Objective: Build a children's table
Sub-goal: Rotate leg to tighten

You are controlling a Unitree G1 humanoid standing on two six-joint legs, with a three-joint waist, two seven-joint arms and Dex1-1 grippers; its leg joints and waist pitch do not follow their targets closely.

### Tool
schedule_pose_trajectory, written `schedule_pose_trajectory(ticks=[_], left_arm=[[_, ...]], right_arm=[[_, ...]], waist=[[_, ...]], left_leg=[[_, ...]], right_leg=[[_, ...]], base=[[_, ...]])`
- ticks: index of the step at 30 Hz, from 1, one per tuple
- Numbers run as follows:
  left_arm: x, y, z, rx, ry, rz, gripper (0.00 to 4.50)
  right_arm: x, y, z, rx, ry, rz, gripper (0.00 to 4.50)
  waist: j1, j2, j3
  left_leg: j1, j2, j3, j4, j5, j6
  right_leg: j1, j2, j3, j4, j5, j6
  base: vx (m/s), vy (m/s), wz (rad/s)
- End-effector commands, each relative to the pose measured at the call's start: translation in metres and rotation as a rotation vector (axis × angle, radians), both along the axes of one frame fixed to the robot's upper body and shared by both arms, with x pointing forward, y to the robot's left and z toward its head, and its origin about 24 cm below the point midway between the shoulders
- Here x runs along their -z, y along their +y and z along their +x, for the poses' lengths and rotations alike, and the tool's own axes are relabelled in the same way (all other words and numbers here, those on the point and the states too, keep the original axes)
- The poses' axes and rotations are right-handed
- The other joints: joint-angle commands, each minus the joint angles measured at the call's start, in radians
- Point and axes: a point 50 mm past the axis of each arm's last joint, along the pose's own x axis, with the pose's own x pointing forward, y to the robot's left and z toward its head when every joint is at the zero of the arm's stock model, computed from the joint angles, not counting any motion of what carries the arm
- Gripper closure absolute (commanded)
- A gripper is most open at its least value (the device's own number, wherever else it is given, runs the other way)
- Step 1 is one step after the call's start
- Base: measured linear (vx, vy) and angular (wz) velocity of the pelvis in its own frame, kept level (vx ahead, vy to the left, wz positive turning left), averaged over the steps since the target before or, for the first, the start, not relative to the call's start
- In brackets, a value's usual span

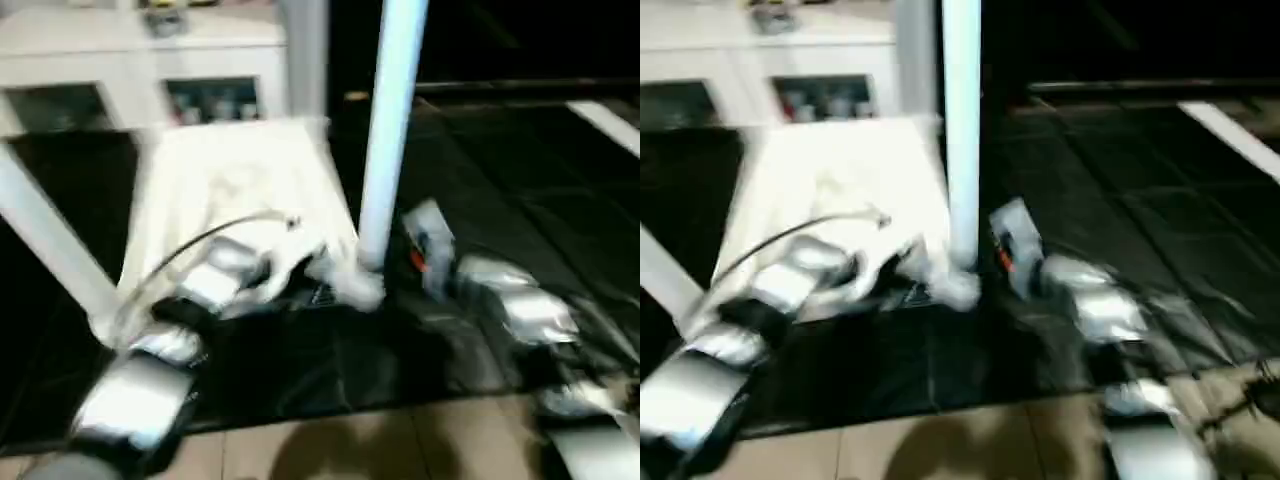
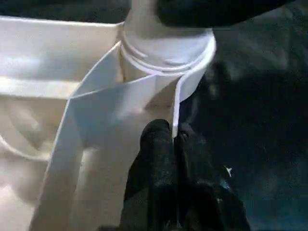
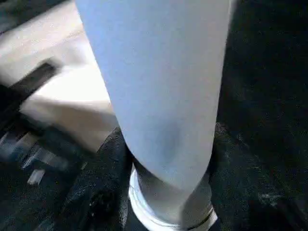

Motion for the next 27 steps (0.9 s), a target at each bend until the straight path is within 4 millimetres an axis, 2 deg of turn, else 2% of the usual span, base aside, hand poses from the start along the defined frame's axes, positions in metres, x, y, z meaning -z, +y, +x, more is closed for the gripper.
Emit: schedule_pose_trajectory(ticks=[1,3,4,6,8,11,12,14,15,16,17,21,22,26,27], left_arm=[[-0.031,-0.036,0.006,0.033,-0.098,-0.128,4.50],[-0.030,-0.037,0.005,0.050,-0.100,-0.121,4.50],[-0.030,-0.037,0.005,0.050,-0.100,-0.121,4.50],[-0.029,-0.033,0.004,0.060,-0.096,-0.106,4.50],[-0.028,-0.030,0.005,0.059,-0.096,-0.101,4.50],[-0.028,-0.025,0.005,0.068,-0.099,-0.093,4.50],[-0.027,-0.022,0.004,0.075,-0.100,-0.086,4.50],[-0.026,-0.019,0.004,0.082,-0.097,-0.080,4.50],[-0.025,-0.013,0.003,0.108,-0.097,-0.071,4.50],[-0.025,-0.013,0.003,0.108,-0.097,-0.071,4.50],[-0.024,-0.008,0.002,0.129,-0.095,-0.064,4.50],[-0.021,-0.002,-0.001,0.183,-0.095,-0.050,4.50],[-0.021,0.000,-0.002,0.206,-0.097,-0.046,4.50],[-0.018,0.007,-0.008,0.293,-0.081,-0.032,4.50],[-0.017,0.011,-0.011,0.348,-0.071,-0.030,4.50]], right_arm=[[0.012,0.051,-0.010,-0.125,0.073,0.060,2.48],[0.010,0.054,-0.010,-0.128,0.063,0.084,2.48],[0.010,0.054,-0.010,-0.128,0.063,0.084,2.16],[0.012,0.053,-0.012,-0.121,0.055,0.068,2.16],[0.013,0.052,-0.013,-0.122,0.057,0.067,1.77],[0.014,0.047,-0.014,-0.116,0.047,0.052,1.61],[0.015,0.044,-0.014,-0.115,0.039,0.042,1.34],[0.015,0.040,-0.014,-0.116,0.033,0.036,1.29],[0.014,0.030,-0.015,-0.137,0.018,0.038,1.14],[0.014,0.030,-0.015,-0.137,0.018,0.038,1.14],[0.012,0.022,-0.016,-0.155,0.007,0.045,1.00],[0.007,0.006,-0.019,-0.218,-0.005,0.055,0.72],[0.005,0.002,-0.020,-0.242,-0.012,0.056,0.54],[-0.003,-0.013,-0.024,-0.332,-0.022,0.067,0.35],[-0.007,-0.021,-0.027,-0.382,-0.022,0.069,0.35]], waist=[[0.011,-0.017,-0.069],[0.009,-0.015,-0.072],[0.009,-0.015,-0.072],[0.009,-0.017,-0.070],[0.008,-0.018,-0.070],[0.008,-0.017,-0.067],[0.008,-0.017,-0.068],[0.008,-0.016,-0.068],[0.007,-0.017,-0.067],[0.008,-0.017,-0.067],[0.009,-0.020,-0.067],[0.022,-0.017,-0.068],[0.026,-0.017,-0.067],[0.041,-0.016,-0.070],[0.046,-0.011,-0.069]], left_leg=[[-0.008,0.007,-0.003,-0.057,-0.127,0.062],[-0.009,0.010,-0.004,-0.058,-0.112,0.083],[-0.009,0.011,-0.004,-0.058,-0.107,0.087],[-0.009,0.014,-0.004,-0.059,-0.106,0.096],[-0.008,0.015,-0.004,-0.059,-0.110,0.097],[-0.007,0.015,-0.004,-0.061,-0.124,0.094],[-0.006,0.015,-0.004,-0.061,-0.125,0.092],[-0.006,0.016,-0.004,-0.061,-0.129,0.088],[-0.007,0.016,-0.005,-0.062,-0.131,0.088],[-0.007,0.017,-0.005,-0.062,-0.134,0.090],[-0.007,0.017,-0.004,-0.062,-0.135,0.095],[-0.004,0.021,-0.003,-0.061,-0.124,0.102],[-0.004,0.021,-0.002,-0.061,-0.126,0.104],[-0.004,0.023,-0.002,-0.060,-0.128,0.103],[-0.003,0.026,-0.002,-0.059,-0.128,0.104]], right_leg=[[0.064,-0.061,0.049,-0.093,-0.386,-0.105],[0.066,-0.061,0.051,-0.088,-0.331,-0.126],[0.066,-0.060,0.051,-0.085,-0.313,-0.133],[0.068,-0.061,0.054,-0.079,-0.271,-0.156],[0.068,-0.062,0.054,-0.079,-0.266,-0.162],[0.069,-0.063,0.054,-0.082,-0.293,-0.157],[0.069,-0.064,0.055,-0.083,-0.301,-0.153],[0.068,-0.064,0.055,-0.083,-0.306,-0.151],[0.069,-0.064,0.055,-0.082,-0.302,-0.154],[0.070,-0.065,0.055,-0.083,-0.302,-0.154],[0.069,-0.065,0.056,-0.083,-0.298,-0.153],[0.068,-0.065,0.059,-0.077,-0.262,-0.172],[0.068,-0.065,0.059,-0.079,-0.268,-0.169],[0.068,-0.065,0.058,-0.077,-0.265,-0.162],[0.066,-0.065,0.059,-0.075,-0.255,-0.165]], base=[[0.000,0.000,0.00],[0.000,0.000,0.00],[0.000,0.000,0.00],[0.000,0.000,0.00],[0.000,0.000,0.00],[0.000,0.000,0.00],[0.000,0.000,0.00],[0.000,0.000,0.00],[0.000,0.000,0.00],[0.000,0.000,0.00],[0.000,0.000,0.00],[0.000,0.000,0.00],[0.000,0.000,0.00],[0.000,0.000,0.00],[0.000,0.000,0.00]])
